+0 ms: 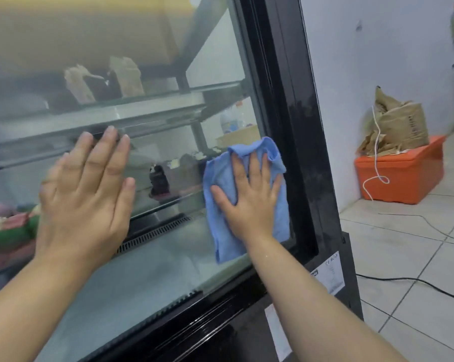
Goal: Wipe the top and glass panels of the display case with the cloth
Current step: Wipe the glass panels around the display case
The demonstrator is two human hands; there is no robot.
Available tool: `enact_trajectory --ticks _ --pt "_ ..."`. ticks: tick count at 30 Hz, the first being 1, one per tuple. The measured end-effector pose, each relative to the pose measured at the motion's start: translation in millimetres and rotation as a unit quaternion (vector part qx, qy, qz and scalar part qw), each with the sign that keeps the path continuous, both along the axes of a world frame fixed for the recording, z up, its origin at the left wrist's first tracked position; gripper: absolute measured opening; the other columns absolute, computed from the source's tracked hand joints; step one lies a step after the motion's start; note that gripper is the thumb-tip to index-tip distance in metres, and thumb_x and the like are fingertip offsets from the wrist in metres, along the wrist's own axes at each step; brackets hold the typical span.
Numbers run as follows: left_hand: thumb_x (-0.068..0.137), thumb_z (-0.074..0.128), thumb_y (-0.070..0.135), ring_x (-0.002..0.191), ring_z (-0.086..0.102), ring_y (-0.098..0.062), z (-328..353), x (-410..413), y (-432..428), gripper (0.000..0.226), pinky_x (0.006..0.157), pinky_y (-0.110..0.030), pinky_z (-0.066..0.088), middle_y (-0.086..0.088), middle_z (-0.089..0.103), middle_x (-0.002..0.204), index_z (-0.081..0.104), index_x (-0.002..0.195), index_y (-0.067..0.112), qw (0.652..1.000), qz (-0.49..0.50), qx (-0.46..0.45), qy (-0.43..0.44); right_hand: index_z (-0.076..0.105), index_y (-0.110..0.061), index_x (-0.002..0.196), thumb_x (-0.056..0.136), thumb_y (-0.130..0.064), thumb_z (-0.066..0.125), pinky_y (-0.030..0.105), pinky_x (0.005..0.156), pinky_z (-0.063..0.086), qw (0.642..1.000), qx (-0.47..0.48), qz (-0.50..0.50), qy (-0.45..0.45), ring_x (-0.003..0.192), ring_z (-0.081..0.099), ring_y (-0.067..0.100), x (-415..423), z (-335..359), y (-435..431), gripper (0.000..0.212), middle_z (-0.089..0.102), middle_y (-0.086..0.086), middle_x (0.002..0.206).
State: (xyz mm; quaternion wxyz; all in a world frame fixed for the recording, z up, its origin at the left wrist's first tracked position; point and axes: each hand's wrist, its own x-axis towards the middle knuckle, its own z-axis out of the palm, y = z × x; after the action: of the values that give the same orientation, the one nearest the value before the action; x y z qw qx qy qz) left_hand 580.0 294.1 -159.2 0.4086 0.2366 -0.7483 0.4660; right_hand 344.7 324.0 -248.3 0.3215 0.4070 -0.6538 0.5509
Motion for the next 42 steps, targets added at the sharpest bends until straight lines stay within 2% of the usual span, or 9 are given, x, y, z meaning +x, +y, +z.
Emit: enact_trajectory --ticks 6,10,12,18,23,29,34,36,42 --pt "0.099 0.025 0.034 0.144 0.003 -0.043 63 51 -39 0.063 0.111 -0.064 0.017 -0.016 0.003 0.159 0.004 0.15 0.004 0.996 0.091 0.01 0.003 0.009 -0.032 0.151 0.076 -0.077 0.01 0.058 0.115 -0.003 0.99 -0.023 0.008 -0.142 0.147 -0.005 0.029 6 55 1 0.087 0.004 0.005 0.161" --pt "0.1 0.024 0.029 0.143 0.009 -0.043 58 44 -32 0.057 0.108 -0.065 0.022 -0.017 0.014 0.157 0.011 0.15 0.006 0.998 0.047 -0.041 0.019 0.022 -0.041 0.146 0.082 -0.073 0.034 0.065 0.111 -0.003 0.981 -0.049 0.055 0.178 0.147 0.005 0.029 73 64 -8 0.072 0.014 -0.002 0.159" --pt "0.101 0.019 0.029 0.143 0.015 -0.039 58 41 -22 0.054 0.111 -0.061 0.019 -0.015 0.022 0.156 0.02 0.149 0.006 0.997 0.025 -0.06 0.049 0.028 -0.043 0.144 0.082 -0.071 0.04 0.065 0.111 0.004 0.963 -0.056 0.066 0.253 0.147 0.013 0.025 52 63 -6 0.069 0.018 -0.005 0.158" --pt "0.098 0.013 0.037 0.146 0.011 -0.03 57 36 -11 0.058 0.118 -0.045 0.005 -0.004 0.02 0.157 0.023 0.148 0.01 0.996 0.042 -0.04 0.069 -0.003 -0.042 0.148 0.082 -0.075 0.014 0.061 0.113 -0.005 0.997 -0.023 -0.001 -0.075 0.146 -0.012 0.025 4 168 -5 0.076 -0.008 -0.002 0.16" --pt "0.095 0.026 0.031 0.144 0.017 -0.031 56 31 -2 0.057 0.117 -0.042 0.005 -0.013 0.025 0.155 0.031 0.145 0.005 0.995 0.038 -0.045 0.08 0.016 -0.039 0.148 0.086 -0.068 0.028 0.06 0.114 -0.001 0.968 -0.052 0.038 0.244 0.148 0.002 0.025 48 139 -8 0.07 0.006 -0.004 0.16" --pt "0.094 0.024 0.032 0.146 0.01 -0.029 56 35 -1 0.06 0.119 -0.041 0.0 -0.012 0.015 0.158 0.023 0.148 0.004 0.994 0.077 -0.046 0.065 0.008 -0.034 0.151 0.083 -0.075 0.018 0.058 0.114 0.005 0.997 -0.025 -0.016 -0.071 0.146 -0.001 0.027 -20 178 1 0.079 0.002 0.001 0.161" --pt "0.096 0.021 0.034 0.143 0.019 -0.029 61 38 3 0.058 0.117 -0.04 0.005 -0.01 0.026 0.155 0.027 0.146 0.007 0.996 0.063 -0.047 0.05 0.009 -0.044 0.148 0.084 -0.074 0.025 0.055 0.114 -0.004 0.981 -0.049 0.033 0.183 0.147 -0.004 0.023 47 196 -9 0.073 0.002 -0.008 0.16" --pt "0.098 0.014 0.037 0.141 0.02 -0.028 90 51 4 0.058 0.116 -0.037 0.003 -0.01 0.031 0.152 0.021 0.147 0.007 0.994 0.067 -0.054 0.065 0.008 -0.045 0.147 0.083 -0.075 0.023 0.056 0.115 0.001 0.976 -0.047 0.015 0.21 0.147 0.003 0.024 22 195 -6 0.073 0.006 -0.008 0.16" --pt "0.095 0.018 0.036 0.142 0.017 -0.034 156 72 -8 0.06 0.114 -0.027 -0.01 -0.013 0.026 0.154 0.028 0.145 0.005 0.98 0.068 -0.036 0.184 0.001 -0.039 0.15 0.083 -0.078 0.017 0.06 0.113 -0.002 0.994 -0.036 0.011 -0.102 0.146 -0.009 0.027 5 283 -3 0.079 -0.003 0.001 0.161"
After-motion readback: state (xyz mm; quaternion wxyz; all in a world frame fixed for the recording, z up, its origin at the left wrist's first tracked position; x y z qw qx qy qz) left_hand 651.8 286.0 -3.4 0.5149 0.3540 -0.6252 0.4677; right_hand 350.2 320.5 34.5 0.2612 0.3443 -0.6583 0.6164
